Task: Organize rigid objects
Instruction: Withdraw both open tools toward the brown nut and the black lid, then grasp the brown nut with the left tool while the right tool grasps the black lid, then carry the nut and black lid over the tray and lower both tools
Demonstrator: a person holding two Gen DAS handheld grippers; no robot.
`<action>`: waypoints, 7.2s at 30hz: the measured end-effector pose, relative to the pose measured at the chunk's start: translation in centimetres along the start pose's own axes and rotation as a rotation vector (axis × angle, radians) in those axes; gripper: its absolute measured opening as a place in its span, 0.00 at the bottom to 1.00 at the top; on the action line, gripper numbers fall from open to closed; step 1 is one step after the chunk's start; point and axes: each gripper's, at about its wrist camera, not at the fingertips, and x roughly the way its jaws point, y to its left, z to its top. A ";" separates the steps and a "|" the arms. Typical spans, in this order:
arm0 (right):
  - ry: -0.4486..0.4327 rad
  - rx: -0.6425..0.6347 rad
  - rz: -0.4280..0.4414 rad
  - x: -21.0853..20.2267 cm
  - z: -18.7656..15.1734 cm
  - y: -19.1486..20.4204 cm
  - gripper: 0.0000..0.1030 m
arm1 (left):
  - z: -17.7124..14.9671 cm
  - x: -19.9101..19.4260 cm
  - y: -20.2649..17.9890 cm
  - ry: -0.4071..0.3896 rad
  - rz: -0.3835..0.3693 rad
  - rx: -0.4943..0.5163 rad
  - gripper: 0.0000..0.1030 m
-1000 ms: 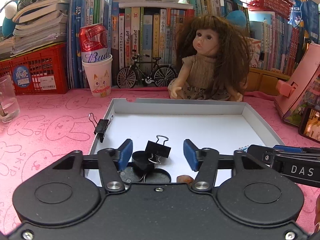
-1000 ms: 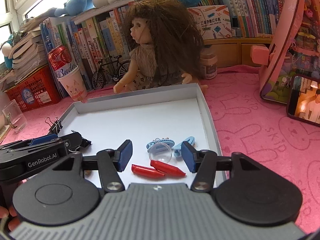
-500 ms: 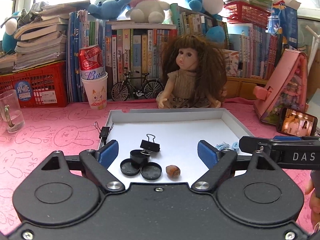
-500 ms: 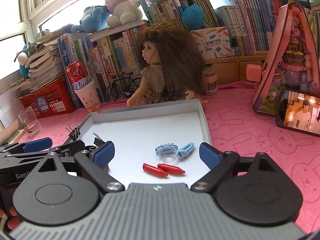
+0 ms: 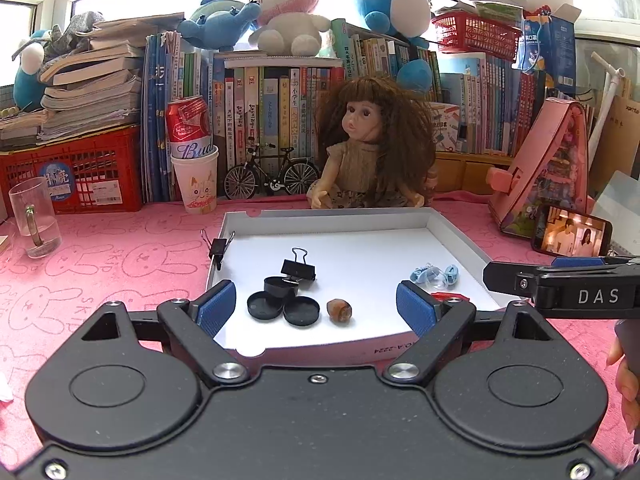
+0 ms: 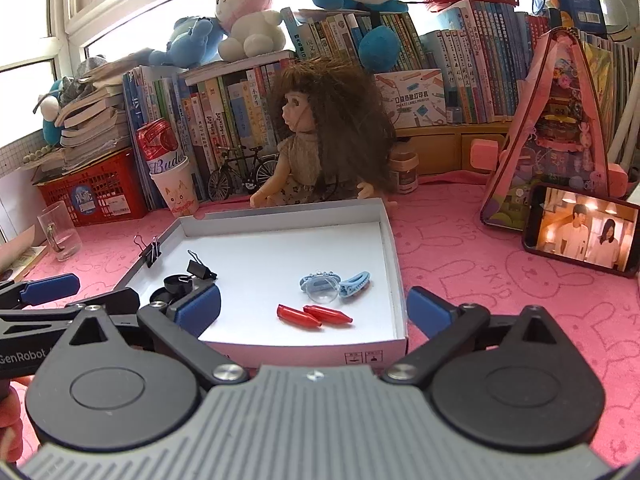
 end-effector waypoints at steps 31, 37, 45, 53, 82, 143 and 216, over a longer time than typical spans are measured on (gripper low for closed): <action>-0.013 -0.184 0.065 -6.4 -7.4 3.6 1.00 | -6.3 -7.5 0.6 -0.033 0.019 0.033 0.84; -0.029 -0.247 0.063 -7.5 -9.7 4.6 1.00 | -8.4 -9.0 0.7 -0.059 0.050 0.037 0.85; -0.007 -0.261 0.063 -7.7 -11.7 5.2 1.00 | -10.3 -10.2 1.5 -0.069 0.092 0.020 0.85; 0.006 -0.276 0.031 -7.6 -13.3 5.5 1.00 | -12.6 -10.7 2.2 -0.031 0.146 -0.007 0.85; -0.025 -0.186 0.047 -7.7 -14.3 4.7 1.00 | -14.3 -10.8 2.1 0.005 0.144 -0.008 0.52; -0.078 -0.092 0.020 -6.7 -10.2 3.7 0.36 | -8.0 -6.9 -2.6 -0.040 0.054 0.016 0.15; -0.046 0.038 -0.007 2.8 -1.5 0.7 0.36 | 1.6 6.0 -0.6 0.003 0.113 -0.056 0.15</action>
